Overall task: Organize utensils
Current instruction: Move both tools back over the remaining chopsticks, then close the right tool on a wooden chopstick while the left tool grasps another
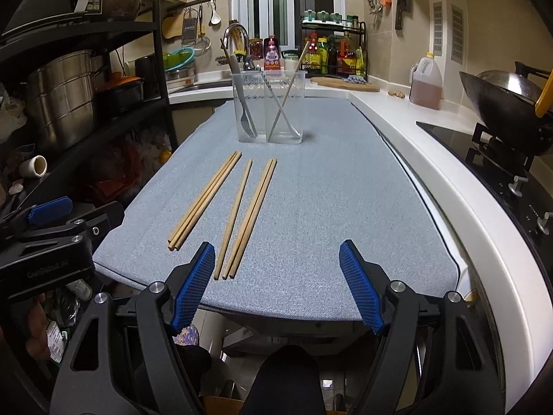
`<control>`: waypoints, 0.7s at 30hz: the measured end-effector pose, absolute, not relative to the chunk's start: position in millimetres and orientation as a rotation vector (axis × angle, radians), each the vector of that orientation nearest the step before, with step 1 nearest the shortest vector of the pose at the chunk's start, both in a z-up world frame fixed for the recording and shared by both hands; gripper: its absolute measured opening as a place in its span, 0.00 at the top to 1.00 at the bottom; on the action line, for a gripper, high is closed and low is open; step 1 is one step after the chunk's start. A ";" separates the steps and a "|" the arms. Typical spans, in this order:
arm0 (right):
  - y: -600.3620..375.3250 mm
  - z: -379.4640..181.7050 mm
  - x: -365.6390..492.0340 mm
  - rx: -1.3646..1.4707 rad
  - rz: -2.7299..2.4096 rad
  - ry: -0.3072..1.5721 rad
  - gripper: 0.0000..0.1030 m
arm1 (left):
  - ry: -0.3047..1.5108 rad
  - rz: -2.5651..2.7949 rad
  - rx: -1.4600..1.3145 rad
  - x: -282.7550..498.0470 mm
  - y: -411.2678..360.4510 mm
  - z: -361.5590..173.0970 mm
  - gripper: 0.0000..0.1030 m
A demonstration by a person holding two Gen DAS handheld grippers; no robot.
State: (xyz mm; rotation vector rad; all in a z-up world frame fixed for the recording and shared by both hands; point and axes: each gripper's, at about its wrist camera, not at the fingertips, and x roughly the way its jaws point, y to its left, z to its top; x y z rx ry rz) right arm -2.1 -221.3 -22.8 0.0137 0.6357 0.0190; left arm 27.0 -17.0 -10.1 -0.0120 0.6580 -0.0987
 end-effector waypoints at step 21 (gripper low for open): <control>-198.3 -87.4 58.3 0.052 0.108 0.734 0.75 | 0.720 -0.049 -0.021 44.1 0.4 -32.8 0.11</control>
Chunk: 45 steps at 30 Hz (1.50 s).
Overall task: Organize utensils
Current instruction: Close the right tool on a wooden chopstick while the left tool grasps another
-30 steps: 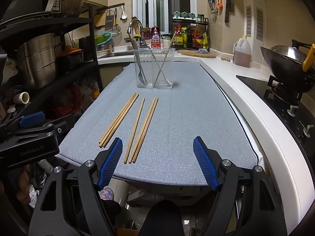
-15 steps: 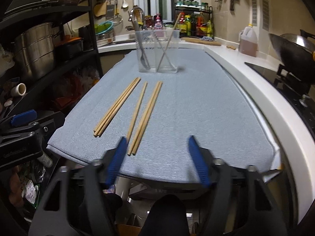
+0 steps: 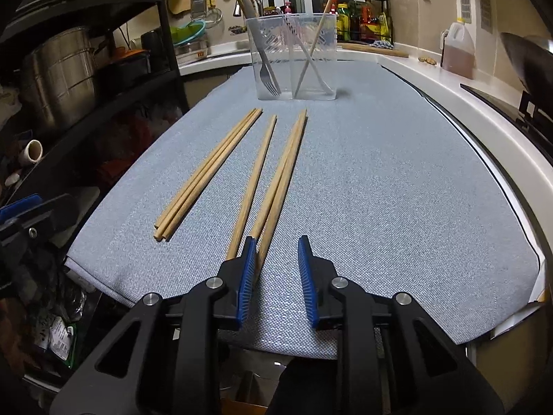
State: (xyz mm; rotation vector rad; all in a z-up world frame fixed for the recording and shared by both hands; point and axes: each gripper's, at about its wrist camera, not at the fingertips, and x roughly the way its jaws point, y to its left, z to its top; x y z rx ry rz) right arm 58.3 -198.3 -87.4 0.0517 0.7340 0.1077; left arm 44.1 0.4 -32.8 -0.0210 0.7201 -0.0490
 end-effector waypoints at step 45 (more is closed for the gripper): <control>-251.2 -102.9 51.1 0.051 0.071 0.551 0.95 | 0.666 -0.278 0.111 95.8 -32.8 -84.5 0.93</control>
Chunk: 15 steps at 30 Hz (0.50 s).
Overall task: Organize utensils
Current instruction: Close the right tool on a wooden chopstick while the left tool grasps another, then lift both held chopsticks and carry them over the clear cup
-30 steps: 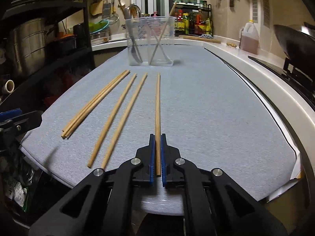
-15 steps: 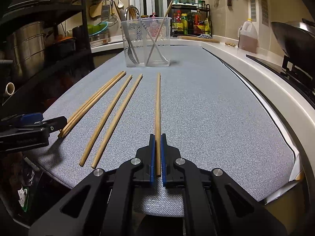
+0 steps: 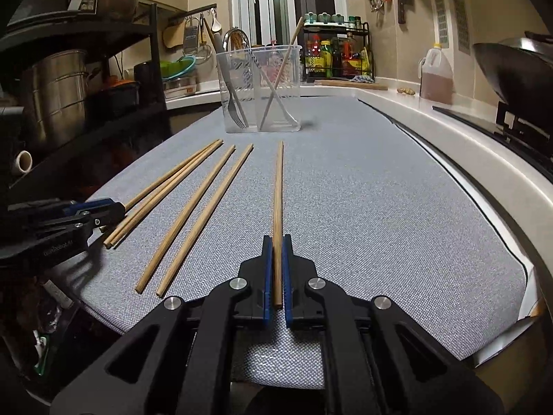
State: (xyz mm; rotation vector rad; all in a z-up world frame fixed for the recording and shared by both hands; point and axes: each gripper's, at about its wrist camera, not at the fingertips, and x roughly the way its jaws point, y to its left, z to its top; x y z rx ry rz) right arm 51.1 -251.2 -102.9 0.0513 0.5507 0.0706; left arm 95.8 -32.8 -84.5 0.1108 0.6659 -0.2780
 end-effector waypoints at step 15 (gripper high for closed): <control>-253.3 -40.4 28.5 0.021 0.062 0.459 0.95 | 0.482 -0.330 0.069 63.8 -26.2 -8.9 0.94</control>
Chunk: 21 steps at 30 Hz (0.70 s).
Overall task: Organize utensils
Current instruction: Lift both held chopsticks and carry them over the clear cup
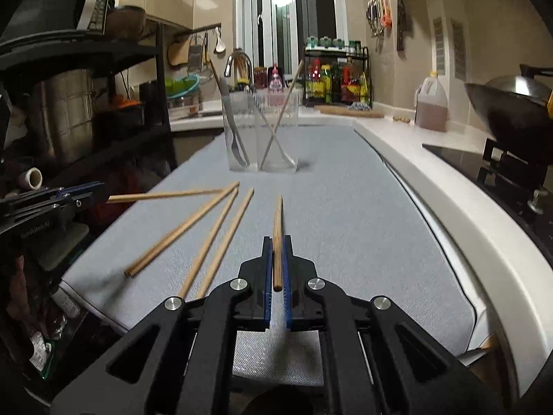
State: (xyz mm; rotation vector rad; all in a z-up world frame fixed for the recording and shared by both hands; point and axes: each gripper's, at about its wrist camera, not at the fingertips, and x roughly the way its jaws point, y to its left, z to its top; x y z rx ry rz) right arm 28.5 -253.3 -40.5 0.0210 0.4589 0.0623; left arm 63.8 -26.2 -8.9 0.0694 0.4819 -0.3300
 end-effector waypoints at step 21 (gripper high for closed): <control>-248.8 36.0 65.1 0.030 0.092 0.395 0.95 | 0.348 -0.356 0.025 84.6 -28.1 72.7 0.94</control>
